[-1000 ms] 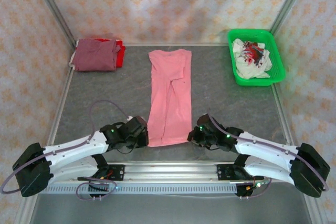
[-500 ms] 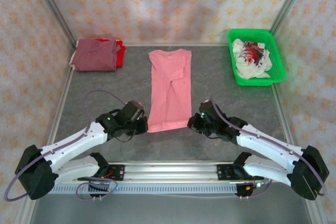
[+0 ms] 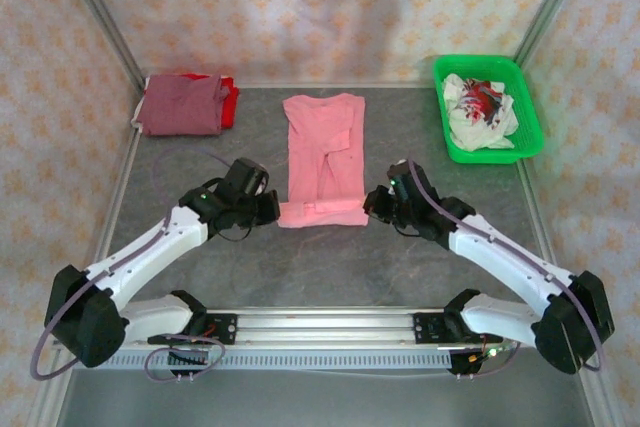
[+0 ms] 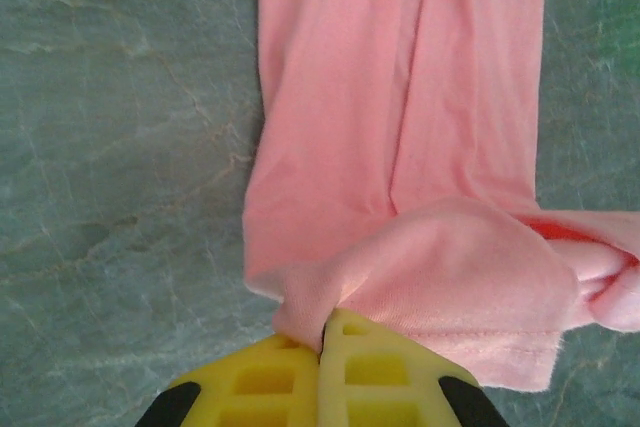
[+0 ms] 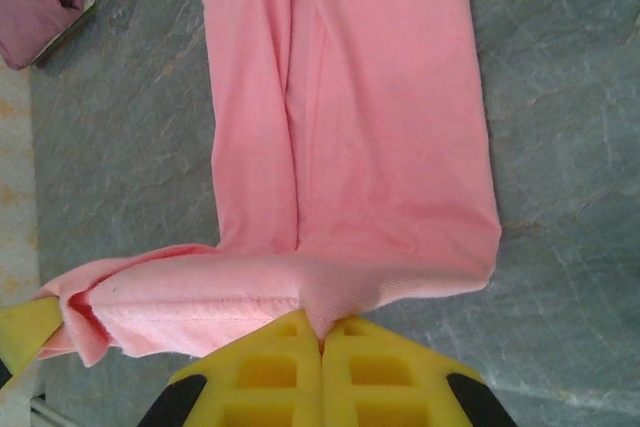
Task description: Fold and stack the t-shirts
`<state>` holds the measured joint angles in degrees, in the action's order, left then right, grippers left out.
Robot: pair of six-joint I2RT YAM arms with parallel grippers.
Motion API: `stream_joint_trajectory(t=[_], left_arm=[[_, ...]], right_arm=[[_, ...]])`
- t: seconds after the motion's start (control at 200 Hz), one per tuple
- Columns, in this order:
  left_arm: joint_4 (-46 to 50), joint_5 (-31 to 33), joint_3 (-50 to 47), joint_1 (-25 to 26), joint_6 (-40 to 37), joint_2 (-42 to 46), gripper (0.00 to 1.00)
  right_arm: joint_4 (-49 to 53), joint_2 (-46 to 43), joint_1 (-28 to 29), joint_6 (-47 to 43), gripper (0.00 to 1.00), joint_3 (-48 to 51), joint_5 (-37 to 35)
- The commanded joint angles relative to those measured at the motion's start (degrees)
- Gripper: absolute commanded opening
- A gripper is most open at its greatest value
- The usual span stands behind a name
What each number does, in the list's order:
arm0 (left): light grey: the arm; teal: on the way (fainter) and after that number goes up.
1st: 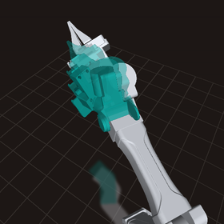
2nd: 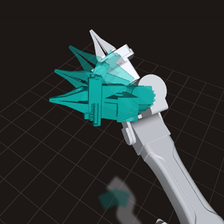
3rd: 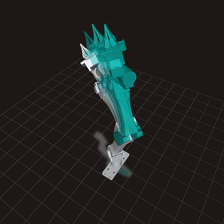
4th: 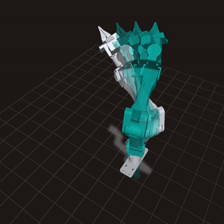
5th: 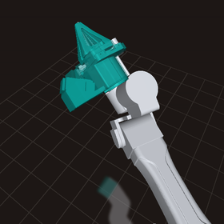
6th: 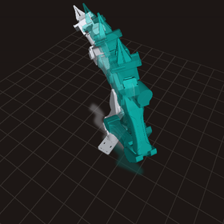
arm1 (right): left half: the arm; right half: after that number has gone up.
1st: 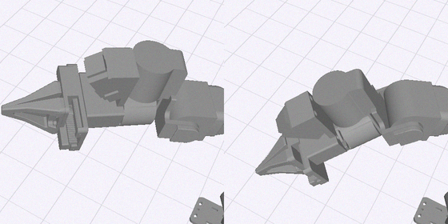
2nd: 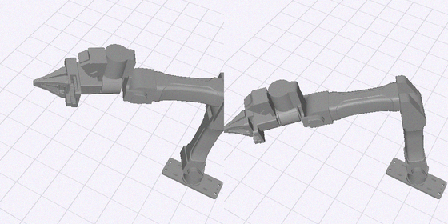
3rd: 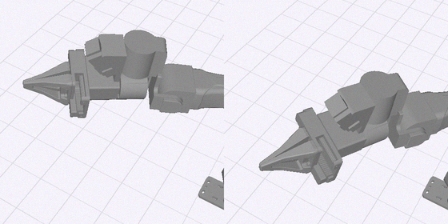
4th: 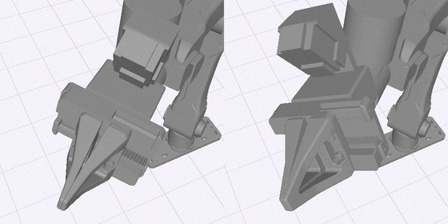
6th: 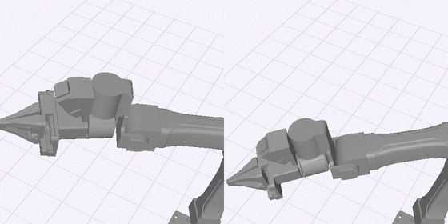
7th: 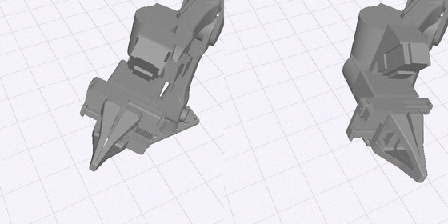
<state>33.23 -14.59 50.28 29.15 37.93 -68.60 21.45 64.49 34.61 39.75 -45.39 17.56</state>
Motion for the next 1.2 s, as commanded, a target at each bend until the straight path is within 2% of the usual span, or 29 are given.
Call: stream_joint_trajectory(t=[0.0,0.275,0.575,0.846,1.106,1.141,1.196], left_arm=[[0.7,1.1,2.7,-1.7,-3.6,-1.9,0.00],[-1.9,2.5,9.0,-3.1,-10.2,-12.0,0.00],[0.1,4.0,19.1,-5.9,-14.9,-22.5,0.00],[0.5,4.7,26.2,-8.1,-18.7,-30.5,0.00],[3.3,3.8,39.0,-9.8,-22.2,-42.7,0.00],[3.7,4.0,41.3,-10.0,-22.7,-44.5,0.01],[5.2,4.7,45.1,-10.6,-23.3,-47.4,0.21]], right_arm=[[0.2,2.2,-1.8,-2.9,0.00,-2.4,-1.5],[-4.7,10.3,-4.4,-6.0,0.00,-6.2,-2.4],[-8.9,20.0,-6.2,-9.3,0.00,-12.5,-1.0],[-9.3,28.1,-8.6,-11.2,0.00,-20.3,0.7],[-8.3,34.8,-11.9,-12.3,0.00,-26.4,1.3],[-8.5,36.0,-12.5,-12.6,0.09,-27.2,1.1],[-7.8,39.0,-13.8,-13.2,0.28,-29.5,1.5]])
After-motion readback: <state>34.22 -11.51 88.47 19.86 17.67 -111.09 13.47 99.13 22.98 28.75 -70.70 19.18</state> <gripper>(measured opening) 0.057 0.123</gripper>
